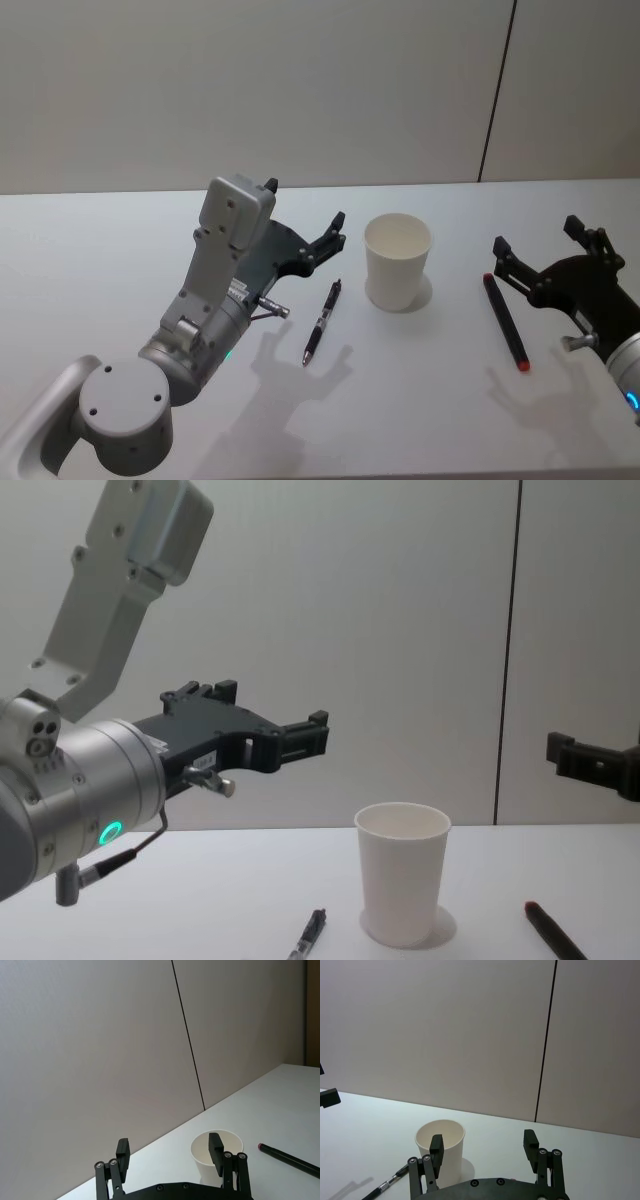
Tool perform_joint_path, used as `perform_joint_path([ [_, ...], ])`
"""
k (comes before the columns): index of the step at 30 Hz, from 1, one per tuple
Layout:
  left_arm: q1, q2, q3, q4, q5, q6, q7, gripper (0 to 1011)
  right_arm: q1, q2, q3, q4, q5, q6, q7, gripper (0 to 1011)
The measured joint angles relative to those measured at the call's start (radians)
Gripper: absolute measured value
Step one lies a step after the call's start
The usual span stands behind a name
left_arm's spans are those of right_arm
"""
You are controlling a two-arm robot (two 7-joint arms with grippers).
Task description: Place the pen into the pen holder.
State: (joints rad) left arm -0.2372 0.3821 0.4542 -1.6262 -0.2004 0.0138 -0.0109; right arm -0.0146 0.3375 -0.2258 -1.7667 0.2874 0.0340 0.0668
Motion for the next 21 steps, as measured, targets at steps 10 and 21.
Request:
perform_joint_path([
  [10,0.000,0.000,0.000,0.000,0.000,0.000,0.000,1000,0.000,0.000,0.000,0.000,0.000,0.000,0.000,1001],
  [21,0.000,0.000,0.000,0.000,0.000,0.000,0.000,1000,0.000,0.000,0.000,0.000,0.000,0.000,0.000,1001],
])
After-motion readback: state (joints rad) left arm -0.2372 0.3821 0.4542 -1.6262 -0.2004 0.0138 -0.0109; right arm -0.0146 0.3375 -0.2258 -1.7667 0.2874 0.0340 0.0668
